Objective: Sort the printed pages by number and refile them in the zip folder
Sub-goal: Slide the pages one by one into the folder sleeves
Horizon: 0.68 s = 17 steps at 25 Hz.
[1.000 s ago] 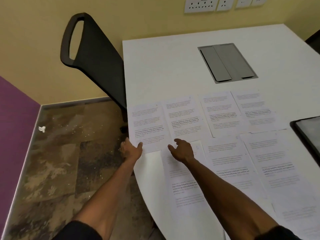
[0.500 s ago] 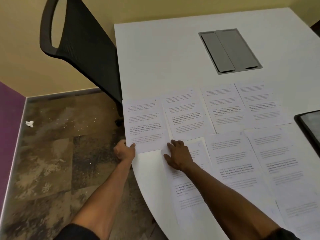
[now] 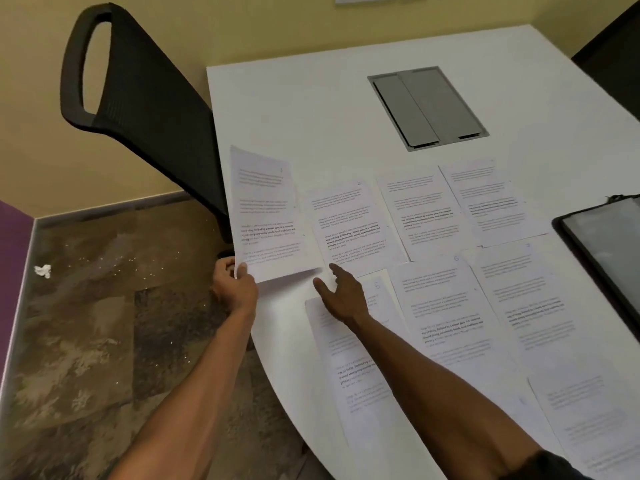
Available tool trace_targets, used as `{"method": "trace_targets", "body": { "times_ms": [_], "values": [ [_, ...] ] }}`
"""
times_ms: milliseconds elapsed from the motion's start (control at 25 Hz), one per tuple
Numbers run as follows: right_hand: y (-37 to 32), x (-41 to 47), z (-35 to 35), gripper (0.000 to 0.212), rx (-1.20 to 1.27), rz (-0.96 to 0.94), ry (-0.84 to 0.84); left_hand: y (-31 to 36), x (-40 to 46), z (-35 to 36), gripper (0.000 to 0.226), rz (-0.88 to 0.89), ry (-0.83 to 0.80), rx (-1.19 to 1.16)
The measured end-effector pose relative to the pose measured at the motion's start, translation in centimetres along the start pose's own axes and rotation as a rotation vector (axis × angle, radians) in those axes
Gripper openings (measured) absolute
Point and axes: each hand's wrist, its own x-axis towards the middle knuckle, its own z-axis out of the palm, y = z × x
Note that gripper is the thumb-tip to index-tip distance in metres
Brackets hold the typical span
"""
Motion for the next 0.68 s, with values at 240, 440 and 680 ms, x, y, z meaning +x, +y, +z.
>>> {"method": "trace_targets", "body": {
  "times_ms": [240,440,680],
  "values": [
    [1.0,-2.8,-5.7,0.085,0.652,0.215,0.083,1.3,-5.6,0.5,0.025,-0.046,-0.089,-0.223],
    [5.0,-8.4,-12.0,0.06,0.88,0.133,0.037,1.0,-15.7,-0.2,0.019,0.04,-0.198,-0.187],
    [13.6,-17.5,-17.8,0.028,0.793,0.077,0.101,-1.3,-30.1,-1.1,0.021,0.051,-0.268,-0.177]
  ]
}}
